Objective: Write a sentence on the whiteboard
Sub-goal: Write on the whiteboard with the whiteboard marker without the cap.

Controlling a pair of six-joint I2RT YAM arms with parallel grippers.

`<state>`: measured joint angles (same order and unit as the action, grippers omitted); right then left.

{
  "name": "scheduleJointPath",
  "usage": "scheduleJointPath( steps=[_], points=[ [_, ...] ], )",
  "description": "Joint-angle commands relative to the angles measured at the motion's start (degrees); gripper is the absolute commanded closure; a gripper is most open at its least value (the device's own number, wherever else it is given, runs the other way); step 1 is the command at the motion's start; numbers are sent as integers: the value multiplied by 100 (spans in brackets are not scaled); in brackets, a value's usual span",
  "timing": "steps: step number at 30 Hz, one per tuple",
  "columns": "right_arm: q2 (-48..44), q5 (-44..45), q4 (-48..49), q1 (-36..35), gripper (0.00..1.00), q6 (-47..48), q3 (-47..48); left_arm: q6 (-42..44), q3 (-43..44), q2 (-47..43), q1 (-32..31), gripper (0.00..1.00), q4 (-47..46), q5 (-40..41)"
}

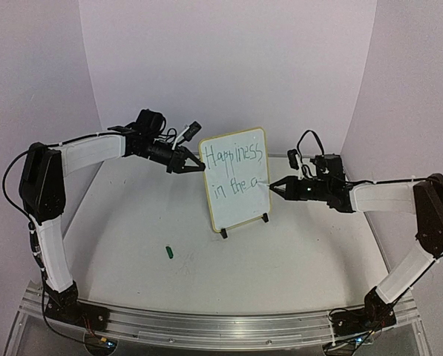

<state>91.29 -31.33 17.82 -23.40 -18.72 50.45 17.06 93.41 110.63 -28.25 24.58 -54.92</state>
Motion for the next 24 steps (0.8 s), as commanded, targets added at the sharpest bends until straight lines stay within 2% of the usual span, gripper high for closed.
scheduleJointPath(
  steps=[1, 14, 24],
  points=[
    [35, 75, 223, 24, 100, -48, -138, 81, -10, 83, -190, 100, 715, 140],
    [-207, 379, 222, 24, 100, -90, -183, 84, -10, 68, -198, 100, 715, 142],
    [-574, 135, 222, 22, 100, -176, -155, 85, -7, 44, -207, 100, 715, 150]
  ],
)
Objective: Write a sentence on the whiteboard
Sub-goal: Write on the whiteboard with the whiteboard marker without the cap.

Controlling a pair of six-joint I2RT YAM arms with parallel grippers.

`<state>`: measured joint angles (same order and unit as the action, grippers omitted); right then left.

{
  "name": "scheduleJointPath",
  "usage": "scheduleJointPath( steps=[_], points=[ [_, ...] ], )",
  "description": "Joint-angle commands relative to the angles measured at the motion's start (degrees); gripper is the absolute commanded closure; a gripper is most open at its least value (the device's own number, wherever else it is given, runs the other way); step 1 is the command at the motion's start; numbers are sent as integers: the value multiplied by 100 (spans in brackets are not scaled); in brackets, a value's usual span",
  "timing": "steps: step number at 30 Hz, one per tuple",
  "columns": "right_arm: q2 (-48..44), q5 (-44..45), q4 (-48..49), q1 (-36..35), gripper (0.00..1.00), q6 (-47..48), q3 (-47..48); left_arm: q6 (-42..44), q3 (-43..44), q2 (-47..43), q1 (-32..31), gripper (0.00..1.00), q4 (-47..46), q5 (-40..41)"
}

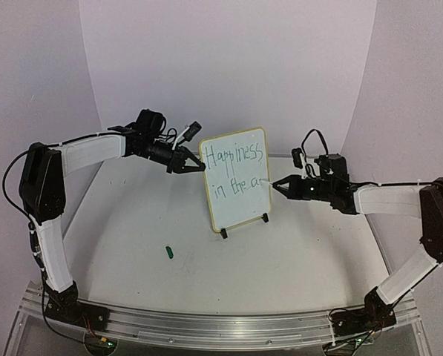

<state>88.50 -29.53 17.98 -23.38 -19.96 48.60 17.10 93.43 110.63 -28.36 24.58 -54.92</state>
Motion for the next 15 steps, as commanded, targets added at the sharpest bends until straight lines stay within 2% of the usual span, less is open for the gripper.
scheduleJointPath(
  steps=[1, 15],
  points=[
    [-293, -57, 206, 18, 100, -52, 49, 80, -12, 42, -196, 100, 715, 153],
    [87, 86, 208, 21, 100, -20, 290, 91, -13, 65, -223, 100, 717, 170]
  ],
)
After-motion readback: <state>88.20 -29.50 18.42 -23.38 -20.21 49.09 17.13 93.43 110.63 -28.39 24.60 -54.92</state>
